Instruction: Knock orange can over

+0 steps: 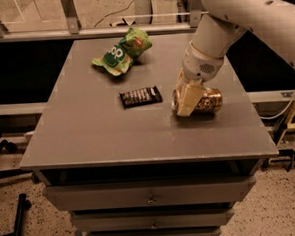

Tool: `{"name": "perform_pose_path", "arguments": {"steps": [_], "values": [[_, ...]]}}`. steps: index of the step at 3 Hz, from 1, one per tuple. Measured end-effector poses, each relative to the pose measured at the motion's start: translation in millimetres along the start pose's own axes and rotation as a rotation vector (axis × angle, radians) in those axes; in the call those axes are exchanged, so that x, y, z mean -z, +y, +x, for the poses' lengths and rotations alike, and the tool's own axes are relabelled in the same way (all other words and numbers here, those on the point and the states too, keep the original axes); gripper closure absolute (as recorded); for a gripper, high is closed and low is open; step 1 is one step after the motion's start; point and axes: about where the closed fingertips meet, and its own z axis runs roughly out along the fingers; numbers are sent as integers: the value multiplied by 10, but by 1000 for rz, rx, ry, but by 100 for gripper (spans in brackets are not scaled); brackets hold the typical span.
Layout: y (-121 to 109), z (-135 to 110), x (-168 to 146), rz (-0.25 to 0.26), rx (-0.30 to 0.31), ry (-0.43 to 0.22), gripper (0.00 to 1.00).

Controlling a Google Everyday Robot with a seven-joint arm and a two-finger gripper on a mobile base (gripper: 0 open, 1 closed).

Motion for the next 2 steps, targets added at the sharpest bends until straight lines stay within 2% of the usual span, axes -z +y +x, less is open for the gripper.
{"name": "perform_pose_path", "arguments": {"steps": [2], "values": [[-21,-17,-33,3,2,-3,9]]}}
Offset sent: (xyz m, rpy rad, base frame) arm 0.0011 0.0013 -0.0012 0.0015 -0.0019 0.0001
